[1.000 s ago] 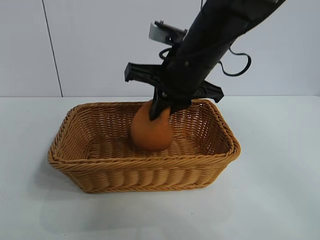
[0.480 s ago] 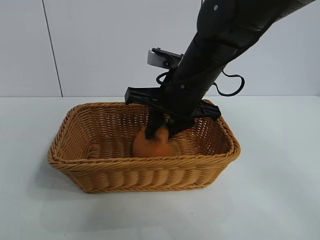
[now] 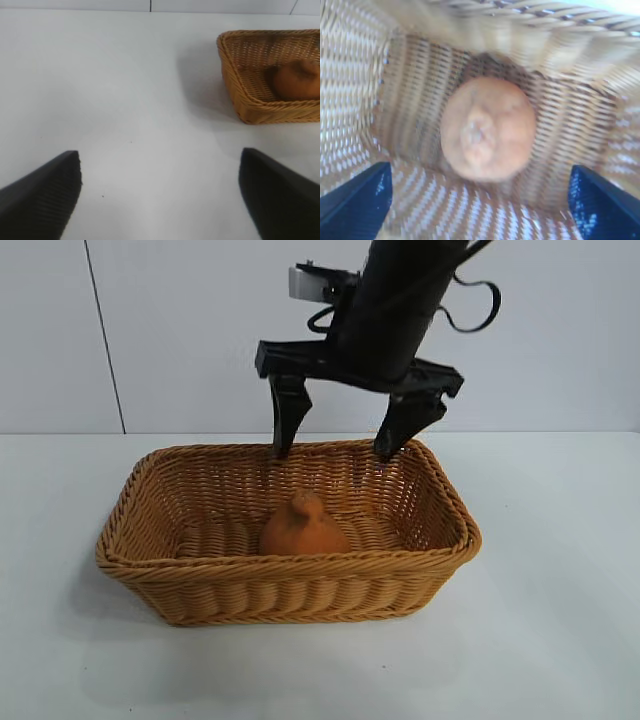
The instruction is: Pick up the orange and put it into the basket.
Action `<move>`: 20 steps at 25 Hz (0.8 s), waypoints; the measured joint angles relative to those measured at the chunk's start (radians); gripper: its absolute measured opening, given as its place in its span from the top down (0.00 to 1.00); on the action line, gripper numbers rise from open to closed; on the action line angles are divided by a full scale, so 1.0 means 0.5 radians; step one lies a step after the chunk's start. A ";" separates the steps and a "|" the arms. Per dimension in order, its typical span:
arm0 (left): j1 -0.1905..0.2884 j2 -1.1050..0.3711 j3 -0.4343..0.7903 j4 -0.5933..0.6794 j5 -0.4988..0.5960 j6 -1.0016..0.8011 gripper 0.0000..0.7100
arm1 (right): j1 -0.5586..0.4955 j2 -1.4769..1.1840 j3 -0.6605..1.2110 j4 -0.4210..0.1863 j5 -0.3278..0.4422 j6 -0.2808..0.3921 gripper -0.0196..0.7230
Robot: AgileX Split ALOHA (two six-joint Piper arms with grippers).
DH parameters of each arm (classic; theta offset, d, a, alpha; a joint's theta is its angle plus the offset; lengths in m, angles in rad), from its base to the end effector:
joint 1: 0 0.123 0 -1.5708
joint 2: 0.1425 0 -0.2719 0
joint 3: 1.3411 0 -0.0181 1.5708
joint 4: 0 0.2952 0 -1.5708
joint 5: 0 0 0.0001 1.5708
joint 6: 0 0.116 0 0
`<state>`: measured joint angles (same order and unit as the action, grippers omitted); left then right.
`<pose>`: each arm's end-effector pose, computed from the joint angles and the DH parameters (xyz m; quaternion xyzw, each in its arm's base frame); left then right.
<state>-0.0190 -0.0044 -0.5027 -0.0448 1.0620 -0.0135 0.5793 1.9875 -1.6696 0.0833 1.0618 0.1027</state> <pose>0.0685 -0.0058 0.2884 0.0033 0.8515 -0.0309 0.5234 0.3867 0.2630 0.1924 -0.2189 0.9651 0.0829 0.1176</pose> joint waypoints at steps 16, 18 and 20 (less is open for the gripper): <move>0.000 0.000 0.000 0.000 0.000 0.000 0.14 | -0.255 -0.006 -0.242 -0.349 0.317 0.068 0.08; 0.000 0.000 0.000 0.000 0.000 0.000 0.14 | -0.386 -0.006 -0.242 -0.351 0.317 0.054 0.08; 0.000 0.000 0.000 0.000 0.000 0.000 0.14 | -0.543 -0.006 -0.242 -0.357 0.317 0.041 0.08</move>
<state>-0.0190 -0.0044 -0.5027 -0.0448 1.0620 -0.0135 0.3078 1.9845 -1.7908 -0.0954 1.2203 0.1232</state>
